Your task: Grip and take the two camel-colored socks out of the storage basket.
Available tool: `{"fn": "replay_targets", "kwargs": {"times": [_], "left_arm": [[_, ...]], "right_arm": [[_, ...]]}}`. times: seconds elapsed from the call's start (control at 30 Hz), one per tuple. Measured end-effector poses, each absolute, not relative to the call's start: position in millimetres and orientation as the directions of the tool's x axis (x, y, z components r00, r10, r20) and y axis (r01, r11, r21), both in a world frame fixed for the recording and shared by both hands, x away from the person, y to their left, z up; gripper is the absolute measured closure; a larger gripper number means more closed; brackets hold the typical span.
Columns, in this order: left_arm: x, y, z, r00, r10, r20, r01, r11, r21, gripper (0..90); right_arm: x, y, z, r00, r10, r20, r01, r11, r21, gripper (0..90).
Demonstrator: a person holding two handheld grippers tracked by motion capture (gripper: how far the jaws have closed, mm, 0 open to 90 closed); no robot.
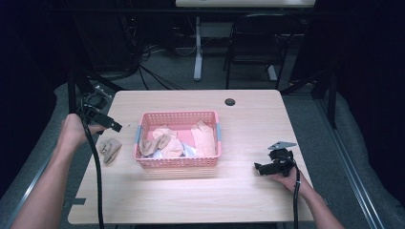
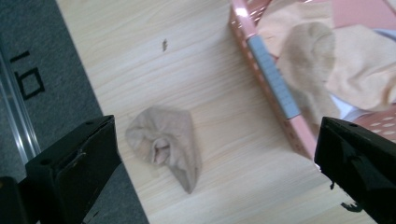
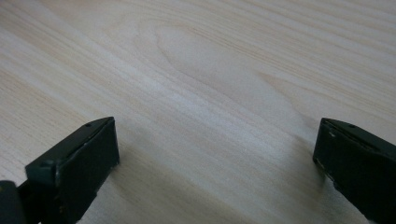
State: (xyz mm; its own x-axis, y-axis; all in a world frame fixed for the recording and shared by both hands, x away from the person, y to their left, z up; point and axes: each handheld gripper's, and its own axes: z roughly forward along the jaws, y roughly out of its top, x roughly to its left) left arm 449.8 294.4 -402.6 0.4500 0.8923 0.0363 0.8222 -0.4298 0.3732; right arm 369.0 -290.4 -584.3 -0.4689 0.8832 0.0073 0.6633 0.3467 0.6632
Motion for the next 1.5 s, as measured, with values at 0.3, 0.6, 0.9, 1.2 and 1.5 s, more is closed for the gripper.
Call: {"fn": "replay_targets", "kwargs": {"times": [0.3,0.6,0.9,1.2,1.5], "left_arm": [[457.5,248.9,-403.9,0.525,0.85,0.046,0.782,-0.503,0.368,0.1],[464.4,221.7,-408.0,0.569,0.821,0.035,0.764,-0.545,0.345,0.1],[467.5,202.6,-417.0,0.61,0.793,-0.003,0.75,-0.576,0.327,1.7],[468.5,191.1,-437.6,0.624,0.781,-0.03,0.75,-0.587,0.306,6.9],[471.2,178.2,-460.2,0.642,0.764,-0.063,0.749,-0.607,0.266,24.8]], "right_arm": [[369.0,-290.5,-584.4,-0.47,0.883,0.007,0.662,0.347,0.664,0.0],[368.8,-290.7,-584.4,-0.472,0.882,0.007,0.661,0.348,0.664,0.0],[368.5,-290.7,-584.4,-0.468,0.884,0.002,0.661,0.348,0.664,0.0],[368.3,-290.7,-584.3,-0.468,0.884,0.001,0.662,0.349,0.663,0.0],[368.3,-290.7,-584.2,-0.469,0.883,0.001,0.662,0.35,0.662,0.0]]}}
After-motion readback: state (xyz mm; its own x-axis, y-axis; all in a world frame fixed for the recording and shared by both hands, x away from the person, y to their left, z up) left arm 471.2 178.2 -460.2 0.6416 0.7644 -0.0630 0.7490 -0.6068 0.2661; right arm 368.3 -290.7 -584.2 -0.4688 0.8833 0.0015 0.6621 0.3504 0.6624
